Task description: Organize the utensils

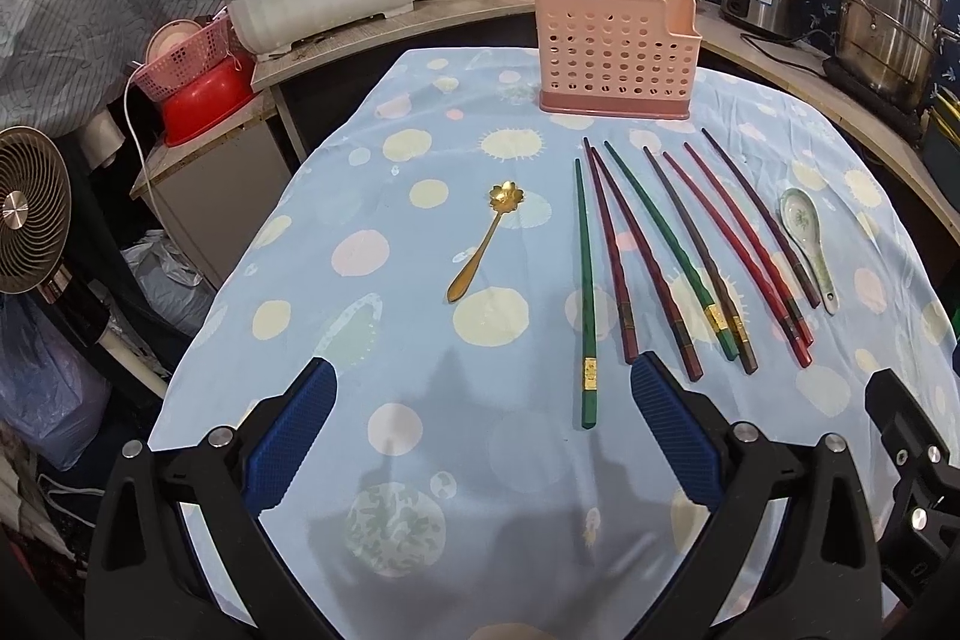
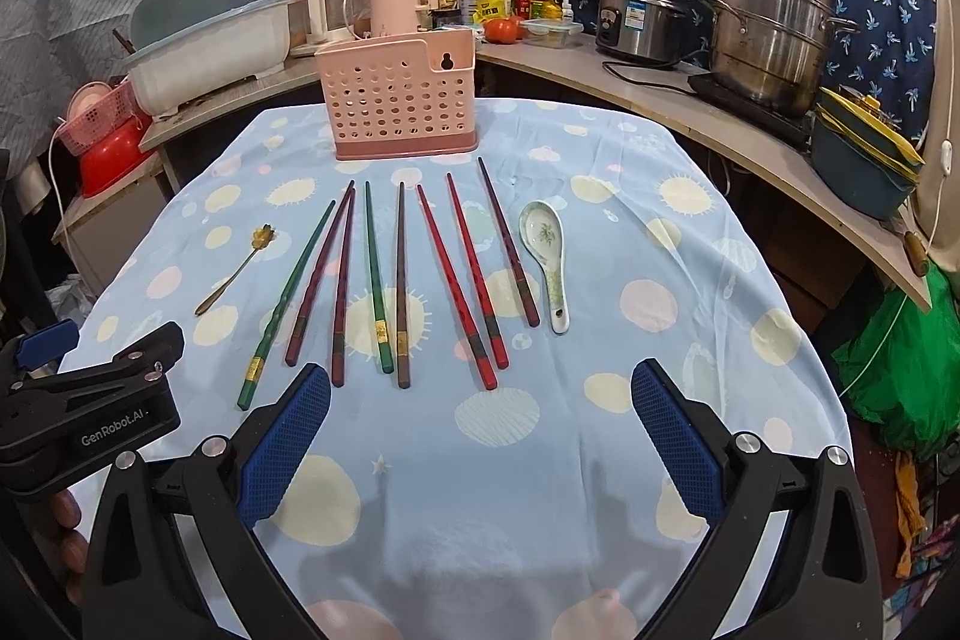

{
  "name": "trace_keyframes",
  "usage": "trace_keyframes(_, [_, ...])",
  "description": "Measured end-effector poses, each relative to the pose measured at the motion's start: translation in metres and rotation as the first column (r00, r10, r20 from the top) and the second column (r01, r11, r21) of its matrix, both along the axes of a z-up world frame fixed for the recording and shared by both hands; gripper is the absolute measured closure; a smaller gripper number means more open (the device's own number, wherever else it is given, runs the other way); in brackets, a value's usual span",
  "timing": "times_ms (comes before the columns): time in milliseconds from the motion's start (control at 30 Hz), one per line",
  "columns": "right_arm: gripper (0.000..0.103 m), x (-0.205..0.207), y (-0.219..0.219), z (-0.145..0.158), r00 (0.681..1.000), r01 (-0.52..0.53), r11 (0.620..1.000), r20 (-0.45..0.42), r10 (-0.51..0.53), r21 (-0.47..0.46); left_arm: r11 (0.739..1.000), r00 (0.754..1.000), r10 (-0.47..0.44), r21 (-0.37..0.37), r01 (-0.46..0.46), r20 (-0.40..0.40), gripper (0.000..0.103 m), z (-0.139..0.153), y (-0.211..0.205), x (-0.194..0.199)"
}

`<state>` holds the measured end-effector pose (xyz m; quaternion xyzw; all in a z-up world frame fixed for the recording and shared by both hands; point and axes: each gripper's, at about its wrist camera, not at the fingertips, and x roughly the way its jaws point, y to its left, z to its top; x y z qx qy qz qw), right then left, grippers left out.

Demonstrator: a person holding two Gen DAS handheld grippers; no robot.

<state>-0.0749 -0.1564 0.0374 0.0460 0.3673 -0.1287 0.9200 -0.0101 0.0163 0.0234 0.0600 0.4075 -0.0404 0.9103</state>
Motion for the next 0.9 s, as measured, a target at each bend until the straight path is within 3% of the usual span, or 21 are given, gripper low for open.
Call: trace_keyframes(900, [0.006, 0.0015, 0.0018, -0.001, 1.0, -0.02, 0.999, 0.003, 0.02, 0.041, 1.0, 1.0, -0.009, -0.003, 0.009, -0.002, 0.009, 0.0033, 0.0004, 0.0012])
